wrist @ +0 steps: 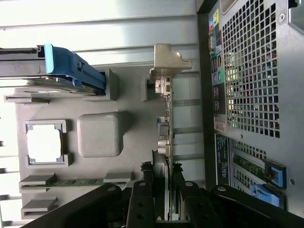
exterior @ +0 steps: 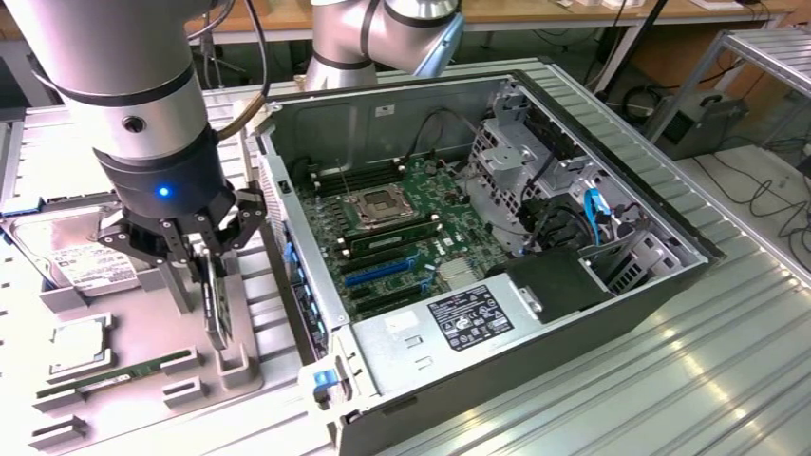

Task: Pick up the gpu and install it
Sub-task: 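Pick up the gpu and move the gpu toward the slot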

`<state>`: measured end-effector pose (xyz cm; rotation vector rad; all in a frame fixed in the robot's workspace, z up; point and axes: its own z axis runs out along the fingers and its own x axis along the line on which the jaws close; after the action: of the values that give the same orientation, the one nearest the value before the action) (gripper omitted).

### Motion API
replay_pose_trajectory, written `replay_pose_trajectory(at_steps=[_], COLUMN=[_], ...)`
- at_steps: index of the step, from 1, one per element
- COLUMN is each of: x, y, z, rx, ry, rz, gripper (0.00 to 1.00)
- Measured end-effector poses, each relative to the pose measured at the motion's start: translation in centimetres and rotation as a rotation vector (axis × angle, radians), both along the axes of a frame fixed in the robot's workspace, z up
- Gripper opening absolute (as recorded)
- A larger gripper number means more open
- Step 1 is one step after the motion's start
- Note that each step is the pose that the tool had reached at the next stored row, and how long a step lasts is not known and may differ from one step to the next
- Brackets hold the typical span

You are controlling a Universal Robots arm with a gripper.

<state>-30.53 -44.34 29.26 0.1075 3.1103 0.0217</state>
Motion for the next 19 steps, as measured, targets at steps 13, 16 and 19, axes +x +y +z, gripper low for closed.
replay_pose_trajectory(at_steps=[13,16,19], x=[0.00,0.00,0.00], y=[0.00,0.00,0.00], z=[0.47,0.61,0.72], rx=[0.0000,0.0000,-0.0001], ry=[0.0000,0.0000,0.0001], rz=[0.000,0.000,0.000], gripper=[0.26,0.26,0.26])
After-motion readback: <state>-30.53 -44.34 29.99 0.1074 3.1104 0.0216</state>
